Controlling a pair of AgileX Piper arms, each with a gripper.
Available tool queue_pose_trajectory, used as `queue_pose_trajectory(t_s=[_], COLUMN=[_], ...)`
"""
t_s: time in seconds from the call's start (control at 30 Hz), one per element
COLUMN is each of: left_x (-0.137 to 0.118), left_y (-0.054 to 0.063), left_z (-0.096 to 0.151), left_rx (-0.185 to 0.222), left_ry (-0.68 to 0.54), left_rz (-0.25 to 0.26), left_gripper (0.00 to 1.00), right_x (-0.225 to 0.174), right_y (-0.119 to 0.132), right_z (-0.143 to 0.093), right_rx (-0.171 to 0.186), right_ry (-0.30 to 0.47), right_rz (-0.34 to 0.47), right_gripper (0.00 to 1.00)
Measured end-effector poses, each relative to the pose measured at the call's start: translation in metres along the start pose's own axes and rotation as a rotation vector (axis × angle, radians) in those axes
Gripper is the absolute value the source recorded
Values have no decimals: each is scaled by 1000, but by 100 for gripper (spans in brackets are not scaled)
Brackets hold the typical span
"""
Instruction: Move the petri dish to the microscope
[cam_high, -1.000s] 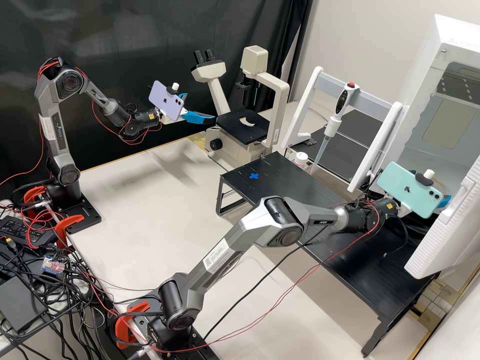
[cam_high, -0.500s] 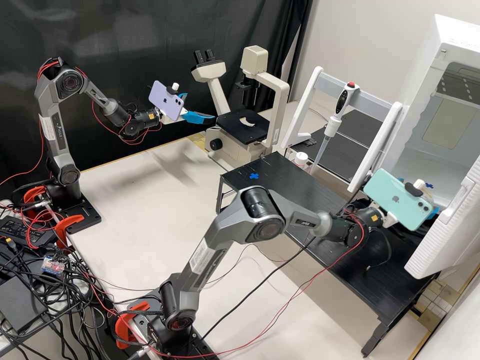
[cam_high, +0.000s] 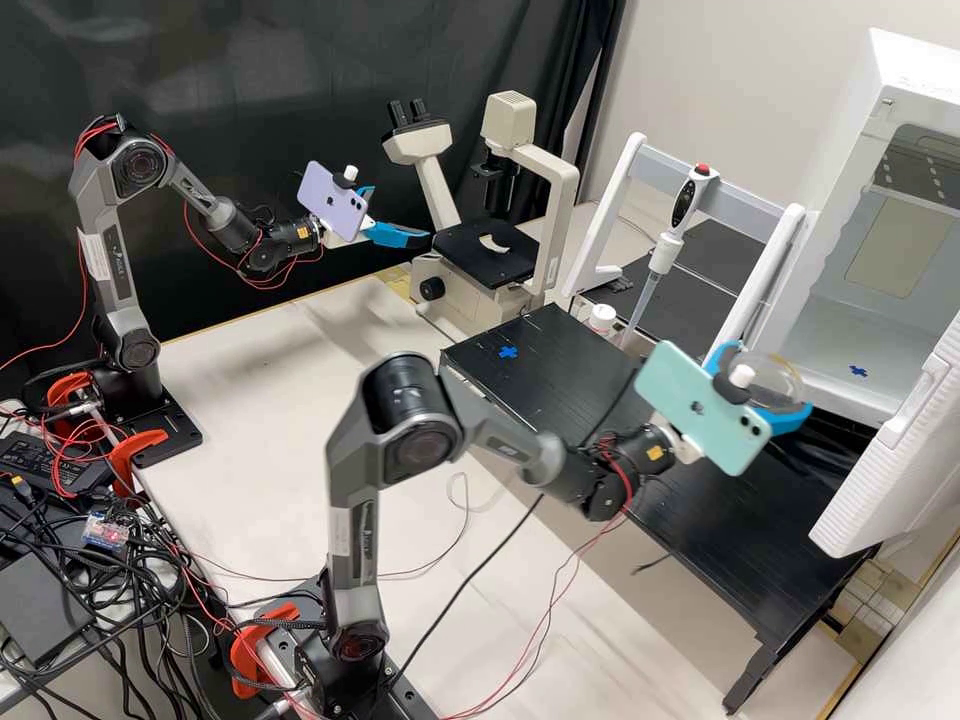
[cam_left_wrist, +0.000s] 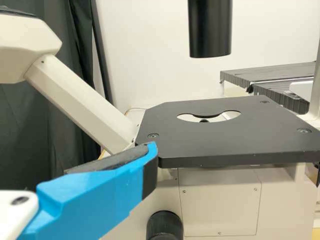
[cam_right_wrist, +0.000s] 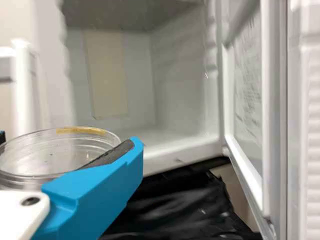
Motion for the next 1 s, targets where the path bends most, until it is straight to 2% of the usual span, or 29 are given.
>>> queue_pose_trajectory(t_s=[0.17,0.37,0.57,0.63,0.77,0.8,1.0], left_x=[0,0,0,0,0,0,0], left_y=[0,0,0,0,0,0,0], left_z=[0,0,0,0,0,0,0], left_rx=[0,0,0,0,0,0,0], left_ry=[0,0,0,0,0,0,0], left_rz=[0,0,0,0,0,0,0], left_gripper=[100,100,100,100,100,100,100], right_x=[-32,-60,-77,-80,-84,-86,-82], right_y=[-19,-53,-84,-92,-116,-123,-157], right_z=[-38,-79,-116,-124,-147,-154,-183], right_rx=[9,23,0,-7,-37,-67,-134], right_ry=[118,264,377,390,401,419,452], right_rz=[-50,-177,-281,-298,-334,-344,-367], right_gripper=[0,0,0,0,0,0,0])
